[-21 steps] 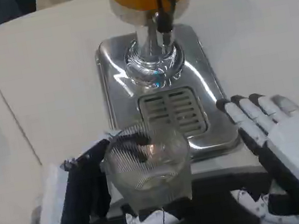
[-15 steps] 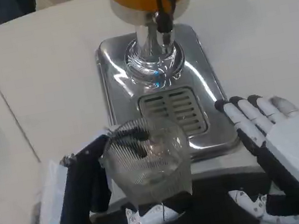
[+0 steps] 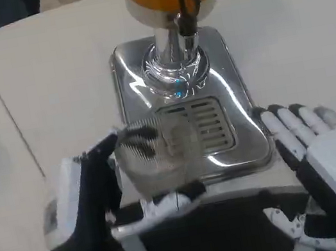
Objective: Grasp the cup under the faucet to collect the drink, then remove the cup.
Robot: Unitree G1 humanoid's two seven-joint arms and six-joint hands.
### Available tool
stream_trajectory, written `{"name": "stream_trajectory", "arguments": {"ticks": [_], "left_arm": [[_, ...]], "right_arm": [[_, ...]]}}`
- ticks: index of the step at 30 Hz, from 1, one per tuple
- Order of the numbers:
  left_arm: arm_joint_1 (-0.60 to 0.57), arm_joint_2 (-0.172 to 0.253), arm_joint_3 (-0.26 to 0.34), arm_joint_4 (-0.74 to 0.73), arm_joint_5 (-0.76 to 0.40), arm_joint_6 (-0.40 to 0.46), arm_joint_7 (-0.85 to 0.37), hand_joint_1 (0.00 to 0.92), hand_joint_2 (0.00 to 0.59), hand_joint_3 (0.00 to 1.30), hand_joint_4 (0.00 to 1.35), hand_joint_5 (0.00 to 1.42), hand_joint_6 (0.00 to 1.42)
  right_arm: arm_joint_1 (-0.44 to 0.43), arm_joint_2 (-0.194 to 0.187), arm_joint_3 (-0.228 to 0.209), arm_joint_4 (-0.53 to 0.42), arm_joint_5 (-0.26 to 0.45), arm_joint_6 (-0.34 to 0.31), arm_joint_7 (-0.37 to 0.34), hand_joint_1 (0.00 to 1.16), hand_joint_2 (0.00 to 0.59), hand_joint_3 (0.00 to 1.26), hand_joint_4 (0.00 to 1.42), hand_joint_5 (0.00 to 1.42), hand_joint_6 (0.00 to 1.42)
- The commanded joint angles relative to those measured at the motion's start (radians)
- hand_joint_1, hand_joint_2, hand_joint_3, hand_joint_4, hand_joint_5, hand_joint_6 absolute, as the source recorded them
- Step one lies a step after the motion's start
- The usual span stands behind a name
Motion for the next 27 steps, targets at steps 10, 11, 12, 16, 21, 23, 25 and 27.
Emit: {"name": "stream_trajectory", "arguments": {"ticks": [10, 11, 12, 16, 21, 23, 25, 27], "left_arm": [[-0.319, -0.044, -0.119, 0.406, 0.057, -0.038, 0.175, 0.669, 0.077, 1.16, 1.12, 1.42, 1.42], [-0.354, -0.052, -0.126, 0.461, 0.056, -0.035, 0.189, 0.669, 0.077, 1.15, 1.12, 1.42, 1.42], [-0.389, -0.058, -0.131, 0.517, 0.057, -0.031, 0.206, 0.668, 0.078, 1.15, 1.12, 1.42, 1.42], [-0.493, -0.066, -0.135, 0.681, 0.052, -0.034, 0.274, 0.663, 0.082, 1.15, 1.11, 1.42, 1.42], [-0.596, -0.068, -0.132, 0.813, 0.031, -0.047, 0.341, 0.661, 0.082, 1.15, 1.11, 1.42, 1.42], [-0.625, -0.067, -0.134, 0.856, 0.027, -0.05, 0.364, 0.661, 0.082, 1.15, 1.11, 1.42, 1.42], [-0.648, -0.067, -0.137, 0.9, 0.019, -0.05, 0.383, 0.66, 0.083, 1.14, 1.1, 1.42, 1.42], [-0.67, -0.074, -0.14, 0.937, 0.015, -0.031, 0.411, 0.66, 0.087, 1.12, 1.09, 1.42, 1.42]], "right_arm": [[0.044, 0.074, 0.024, -0.057, -0.094, 0.019, 0.044, 0.42, 0.493, 0.0, 0.0, 0.0, 0.0], [0.041, 0.084, 0.028, -0.059, -0.107, 0.023, 0.047, 0.42, 0.493, 0.0, 0.0, 0.0, 0.0], [0.039, 0.093, 0.03, -0.061, -0.117, 0.026, 0.049, 0.42, 0.493, 0.0, 0.0, 0.0, 0.0], [0.037, 0.102, 0.035, -0.059, -0.133, 0.021, 0.068, 0.42, 0.491, 0.0, 0.0, 0.0, 0.0], [-0.006, 0.093, 0.019, -0.046, -0.124, 0.025, 0.101, 0.42, 0.487, 0.0, 0.0, 0.0, 0.0], [-0.021, 0.088, 0.013, -0.041, -0.128, 0.025, 0.107, 0.42, 0.486, 0.0, 0.0, 0.0, 0.0], [-0.028, 0.09, 0.005, -0.04, -0.128, 0.032, 0.116, 0.42, 0.486, 0.0, 0.0, 0.0, 0.0], [-0.031, 0.093, 0.004, -0.037, -0.123, 0.037, 0.125, 0.42, 0.485, 0.0, 0.0, 0.0, 0.0]]}}
